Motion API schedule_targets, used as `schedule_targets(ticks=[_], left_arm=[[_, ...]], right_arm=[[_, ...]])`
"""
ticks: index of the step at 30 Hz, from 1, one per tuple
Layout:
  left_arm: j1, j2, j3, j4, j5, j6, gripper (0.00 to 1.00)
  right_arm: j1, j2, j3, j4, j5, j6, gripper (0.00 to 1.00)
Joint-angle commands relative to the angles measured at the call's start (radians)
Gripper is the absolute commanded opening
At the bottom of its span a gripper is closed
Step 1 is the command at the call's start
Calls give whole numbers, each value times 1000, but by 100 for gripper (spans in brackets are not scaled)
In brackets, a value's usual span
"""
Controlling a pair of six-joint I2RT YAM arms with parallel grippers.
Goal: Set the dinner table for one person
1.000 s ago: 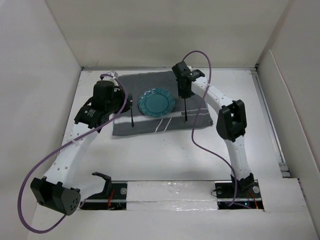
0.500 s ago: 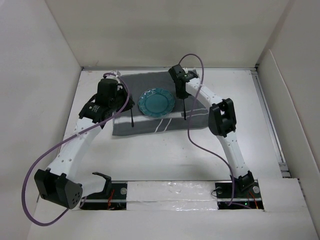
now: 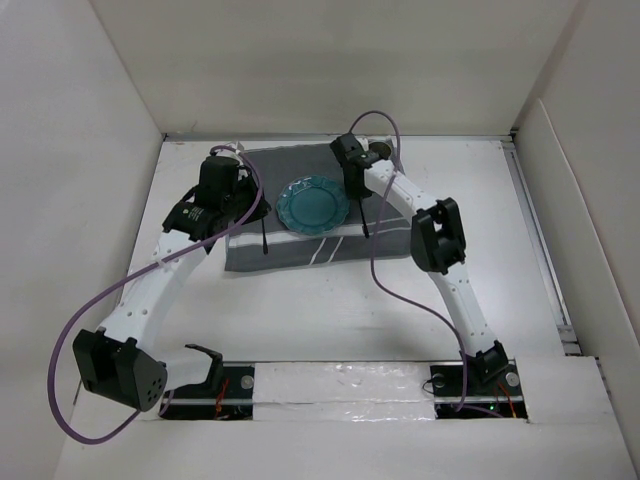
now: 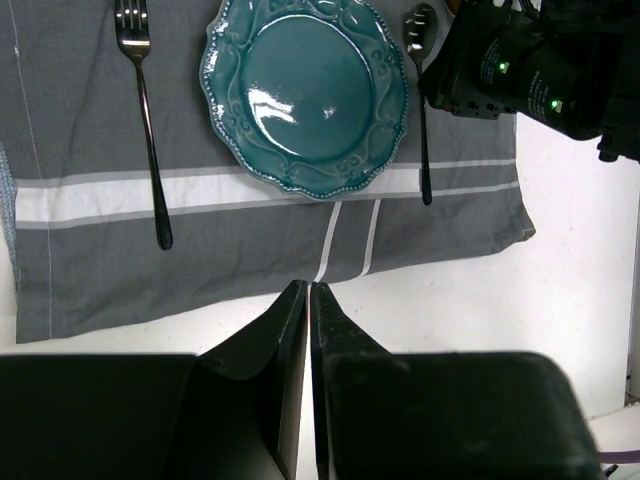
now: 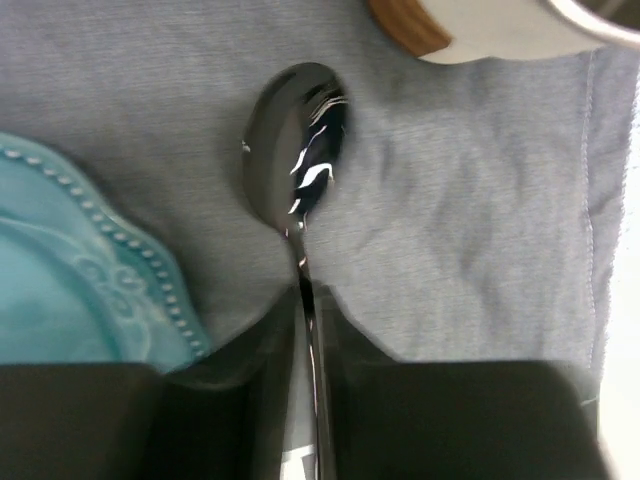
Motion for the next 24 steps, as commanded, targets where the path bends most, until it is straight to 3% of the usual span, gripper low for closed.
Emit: schedule_targets(ticks=[1, 6, 10, 11, 13, 14, 15, 17, 19, 20, 23, 24], left_arm=[[0, -7, 36, 24, -8, 16, 4], [0, -7, 65, 36, -7, 31, 14], [0, 4, 134, 39, -16, 42, 20], [0, 7, 171, 41, -20, 43, 21], [0, 23, 214, 35, -25, 48, 25], [0, 33, 264, 31, -34, 50, 26], [0, 40, 292, 13, -42, 51, 27], [0, 68, 381, -8, -62, 51, 27], [9, 79, 444, -41, -67, 44, 28], [19, 80, 463, -41, -67, 40, 29], [42, 71, 498, -61, -67, 27, 29], [43, 68, 500, -62, -68, 21, 29]], right_arm=[[15, -22, 0, 65, -1, 23, 29], [15, -134, -31, 80, -73, 55, 53], [15, -290, -72, 53, -129, 121, 57], [15, -401, -111, 72, -138, 135, 57], [15, -540, -294, 180, -140, 176, 45], [15, -694, -369, 229, -140, 191, 34], [3, -775, -442, 316, -133, 222, 4], [-11, -926, -650, 390, -130, 244, 0], [-55, -1211, -828, 491, -103, 302, 0], [-56, -1213, -881, 491, -103, 326, 0], [-128, -1456, -1054, 513, -48, 398, 29], [-149, -1508, -1092, 519, -48, 418, 46]])
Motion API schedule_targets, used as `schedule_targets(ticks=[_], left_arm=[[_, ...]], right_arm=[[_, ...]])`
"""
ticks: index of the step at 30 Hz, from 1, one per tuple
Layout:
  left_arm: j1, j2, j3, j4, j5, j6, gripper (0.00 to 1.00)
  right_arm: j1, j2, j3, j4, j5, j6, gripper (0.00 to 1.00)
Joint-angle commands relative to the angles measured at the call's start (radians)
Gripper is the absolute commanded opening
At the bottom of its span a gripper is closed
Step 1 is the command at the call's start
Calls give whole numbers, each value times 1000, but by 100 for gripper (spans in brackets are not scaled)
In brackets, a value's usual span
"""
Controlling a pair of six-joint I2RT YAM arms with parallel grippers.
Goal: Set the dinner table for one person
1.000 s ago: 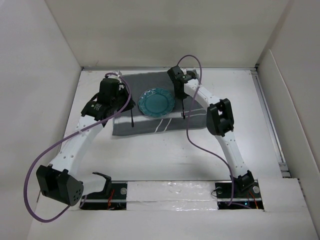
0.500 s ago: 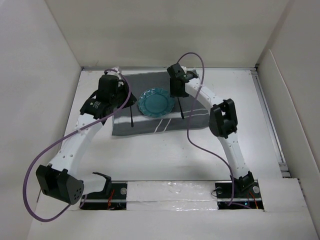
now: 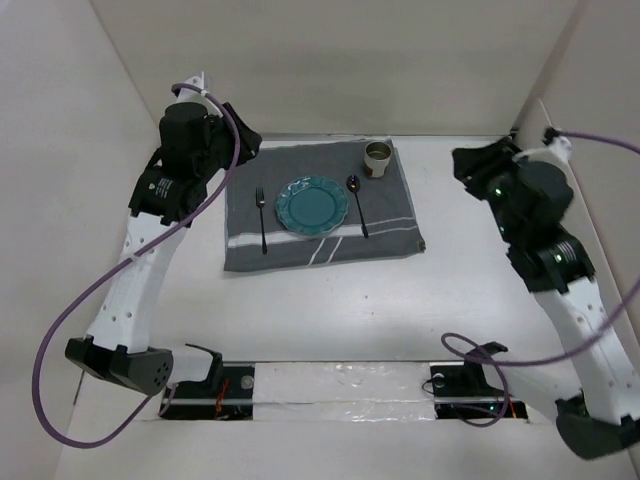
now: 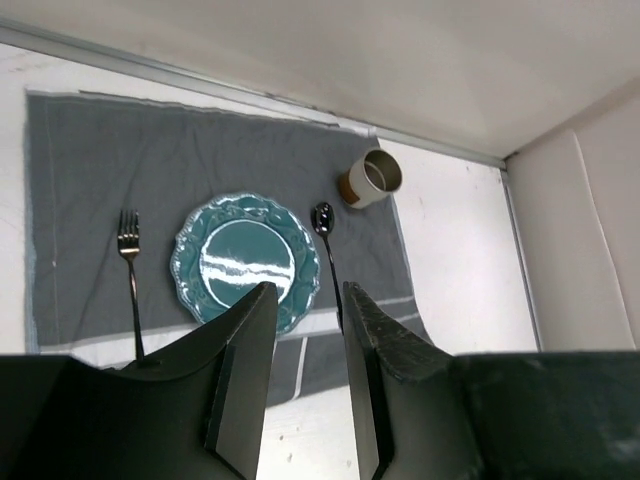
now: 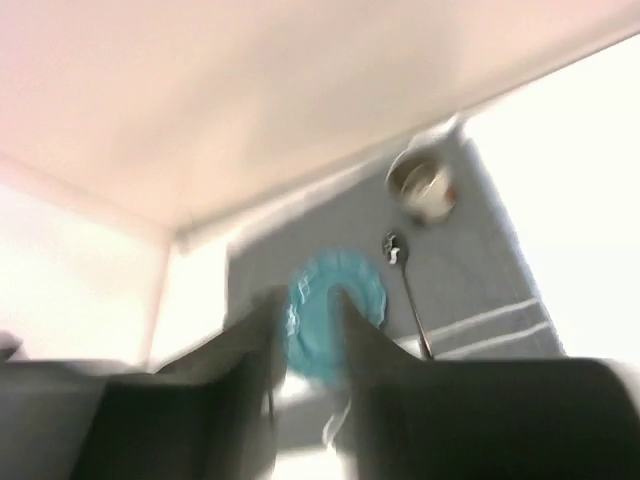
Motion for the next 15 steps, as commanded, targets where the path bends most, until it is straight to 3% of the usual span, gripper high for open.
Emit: schedule_targets(ticks=[1, 6, 13, 15], left_arm=[[19, -28, 46, -27, -48, -13, 30], [19, -90, -24, -59, -110, -16, 31], [19, -181, -204, -5, -96, -33, 32], [19, -184, -222, 18, -83, -45, 44]], right_arm=[[-81, -132, -163, 60, 38, 113, 52], [-163, -271, -300, 25, 39, 175, 69], [-163, -188, -263, 8, 18, 155, 78], [-163, -145, -242, 5, -14, 138, 81]])
